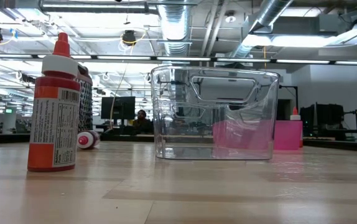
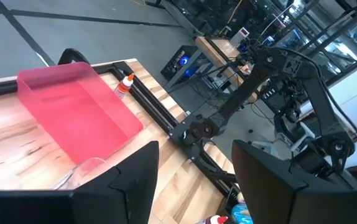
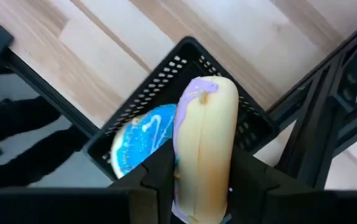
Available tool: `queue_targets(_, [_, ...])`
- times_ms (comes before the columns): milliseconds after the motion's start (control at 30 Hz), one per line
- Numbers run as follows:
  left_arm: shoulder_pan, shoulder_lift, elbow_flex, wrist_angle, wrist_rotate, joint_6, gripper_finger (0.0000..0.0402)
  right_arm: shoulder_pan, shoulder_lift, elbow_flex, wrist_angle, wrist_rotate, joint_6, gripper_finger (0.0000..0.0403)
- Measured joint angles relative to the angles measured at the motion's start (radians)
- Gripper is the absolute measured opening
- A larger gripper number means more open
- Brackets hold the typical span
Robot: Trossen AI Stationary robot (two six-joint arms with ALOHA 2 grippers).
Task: Pick & Place Food Item
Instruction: Put the violet donut into the black bin
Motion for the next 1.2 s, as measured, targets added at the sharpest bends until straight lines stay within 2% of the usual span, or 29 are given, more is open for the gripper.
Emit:
queue_targets(233, [-0.023,0.0,0.0,0.01,-0.003,-0.001,0.0199,0.008,0.087,0.0,0.071,-0.01,-0.17,0.0108])
queue_targets(500, [-0.03,0.0,0.0,0.026,-0.02,-0.003,0.0199,-0.013,0.117,0.0,-0.006,-0.078,-0.315,0.0108])
queue_targets(633, [-0.03,0.0,0.0,0.037,-0.02,-0.003,0.0199,-0.012,0.117,0.0,-0.047,-0.078,-0.35,0.0108])
queue_targets(1200, [-0.045,0.0,0.0,0.044,-0.022,0.005,0.0199,-0.026,0.116,0.0,0.002,-0.024,-0.587,0.0108])
